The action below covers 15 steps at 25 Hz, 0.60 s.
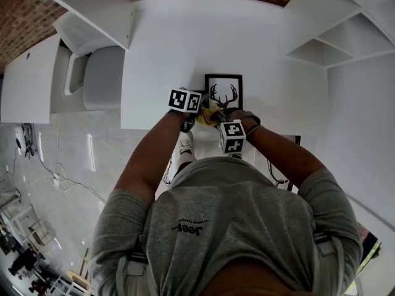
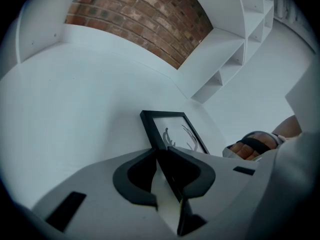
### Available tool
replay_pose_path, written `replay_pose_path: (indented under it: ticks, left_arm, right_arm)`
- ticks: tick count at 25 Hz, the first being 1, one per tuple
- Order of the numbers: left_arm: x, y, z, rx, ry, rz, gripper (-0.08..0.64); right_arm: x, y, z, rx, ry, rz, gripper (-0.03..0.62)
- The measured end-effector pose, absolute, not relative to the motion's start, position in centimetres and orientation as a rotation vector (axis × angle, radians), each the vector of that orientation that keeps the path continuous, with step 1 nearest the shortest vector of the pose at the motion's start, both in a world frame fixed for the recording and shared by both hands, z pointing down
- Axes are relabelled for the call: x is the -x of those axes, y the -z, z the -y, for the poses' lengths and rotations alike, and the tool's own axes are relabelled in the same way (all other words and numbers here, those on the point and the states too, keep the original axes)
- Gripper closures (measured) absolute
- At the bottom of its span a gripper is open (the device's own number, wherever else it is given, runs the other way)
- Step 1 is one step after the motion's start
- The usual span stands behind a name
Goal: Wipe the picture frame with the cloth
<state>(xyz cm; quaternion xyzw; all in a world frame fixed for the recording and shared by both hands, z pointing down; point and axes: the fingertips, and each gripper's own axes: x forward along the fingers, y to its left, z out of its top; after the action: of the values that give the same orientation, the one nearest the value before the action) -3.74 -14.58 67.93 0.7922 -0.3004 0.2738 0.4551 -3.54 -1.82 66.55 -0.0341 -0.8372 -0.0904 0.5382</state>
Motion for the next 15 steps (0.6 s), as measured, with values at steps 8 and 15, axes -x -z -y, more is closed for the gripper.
replay_pose_path:
  ticks: [8, 15]
  left_arm:
    - [3.7, -67.9, 14.6, -1.95, -0.675, 0.735, 0.476]
    - [3.7, -67.9, 14.5, -1.954, -0.678, 0.738, 0.476]
  right_arm:
    - [3.4, -66.3, -1.3, 0.155, 0.204, 1.991, 0.534]
    - [2.9, -67.0, -3.7, 0.201, 0.107, 2.004, 0.534]
